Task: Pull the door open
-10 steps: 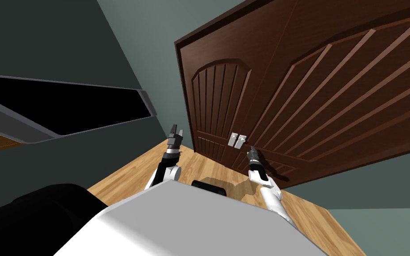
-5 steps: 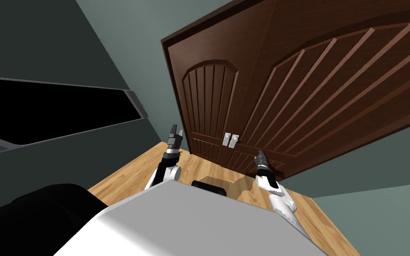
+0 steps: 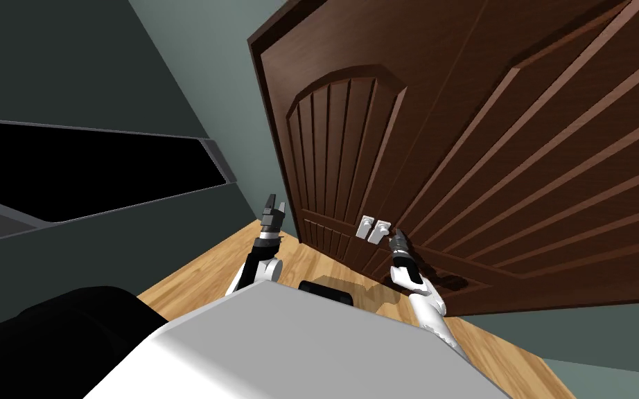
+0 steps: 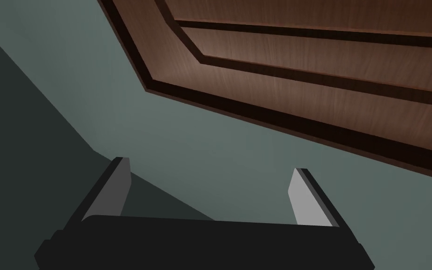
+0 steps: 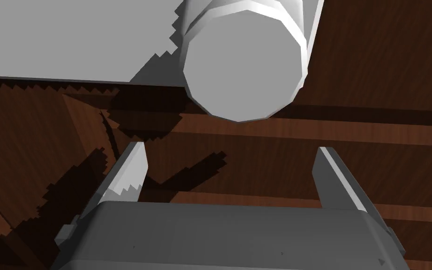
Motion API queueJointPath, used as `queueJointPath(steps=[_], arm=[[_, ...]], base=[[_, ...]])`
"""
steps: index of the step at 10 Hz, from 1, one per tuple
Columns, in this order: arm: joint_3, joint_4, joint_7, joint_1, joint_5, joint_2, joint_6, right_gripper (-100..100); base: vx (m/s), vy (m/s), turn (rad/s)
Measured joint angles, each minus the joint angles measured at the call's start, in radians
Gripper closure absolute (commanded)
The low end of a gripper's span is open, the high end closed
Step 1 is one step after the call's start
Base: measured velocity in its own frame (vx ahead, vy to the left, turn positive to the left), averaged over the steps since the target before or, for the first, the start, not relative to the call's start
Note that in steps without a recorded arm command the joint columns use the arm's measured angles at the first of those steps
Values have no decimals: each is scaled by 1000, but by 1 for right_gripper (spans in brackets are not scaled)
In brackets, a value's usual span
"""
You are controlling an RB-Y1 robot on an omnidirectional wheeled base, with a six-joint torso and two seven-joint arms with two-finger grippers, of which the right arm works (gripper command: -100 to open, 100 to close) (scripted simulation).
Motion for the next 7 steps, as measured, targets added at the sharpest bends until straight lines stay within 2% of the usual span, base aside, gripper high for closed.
queueJointPath(steps=[1, 2, 7], arm=[[10, 2, 0, -13, 1, 7, -1, -100], [12, 3, -1, -15, 2, 8, -2, 100], [16, 3, 0, -14, 3, 12, -1, 100]], base=[[95, 72, 15], [-11, -8, -13], [-18, -11, 10]])
